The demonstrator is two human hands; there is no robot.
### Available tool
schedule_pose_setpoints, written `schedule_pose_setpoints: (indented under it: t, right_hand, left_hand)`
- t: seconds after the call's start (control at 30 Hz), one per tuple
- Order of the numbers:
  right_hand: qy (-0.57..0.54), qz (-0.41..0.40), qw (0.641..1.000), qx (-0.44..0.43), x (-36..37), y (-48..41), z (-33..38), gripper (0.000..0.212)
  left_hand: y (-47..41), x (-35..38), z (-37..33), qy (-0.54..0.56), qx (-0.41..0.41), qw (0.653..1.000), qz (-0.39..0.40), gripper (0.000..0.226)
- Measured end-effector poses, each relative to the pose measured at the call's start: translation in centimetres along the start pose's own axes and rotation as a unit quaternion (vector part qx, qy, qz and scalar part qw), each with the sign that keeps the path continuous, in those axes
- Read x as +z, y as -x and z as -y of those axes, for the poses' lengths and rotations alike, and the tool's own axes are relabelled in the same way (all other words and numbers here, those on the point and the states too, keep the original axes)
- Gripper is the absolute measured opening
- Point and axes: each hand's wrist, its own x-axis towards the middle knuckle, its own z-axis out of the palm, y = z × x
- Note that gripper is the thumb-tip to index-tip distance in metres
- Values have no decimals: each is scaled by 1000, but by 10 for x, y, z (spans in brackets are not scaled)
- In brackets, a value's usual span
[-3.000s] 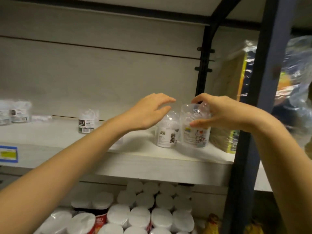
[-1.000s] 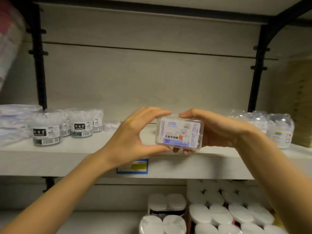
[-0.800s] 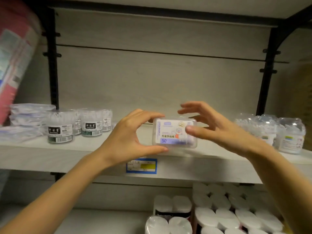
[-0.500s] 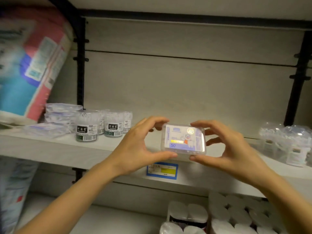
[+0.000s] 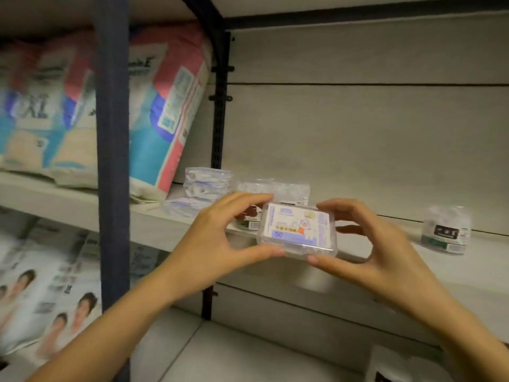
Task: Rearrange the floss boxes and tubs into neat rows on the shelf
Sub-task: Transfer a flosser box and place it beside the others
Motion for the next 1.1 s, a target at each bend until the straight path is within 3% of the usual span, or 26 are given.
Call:
schedule_pose_setpoints:
  t: [0.3,0.43,0.53,0.87,1.1]
  right_hand:
    - [116,-20,993,-5,92,-94,60,56]
    - [203,23,979,19,119,-131,74,49]
    - [227,66,971,41,132,-142,75,46]
    - [335,170,925,66,139,-152,76,47]
    - [391,121,912,28,142,-140,78,47]
  left_hand:
    - [-8,-101,88,47,-50,998,-7,49]
    - [-19,-113,115,80,-112,990,19,47]
    - [-21,-112,123,40,-124,990,46,40]
    - [-16,-101,131,-40,-160,971,175,55]
    - [-10,-98,127,-89,-128,979,130,66]
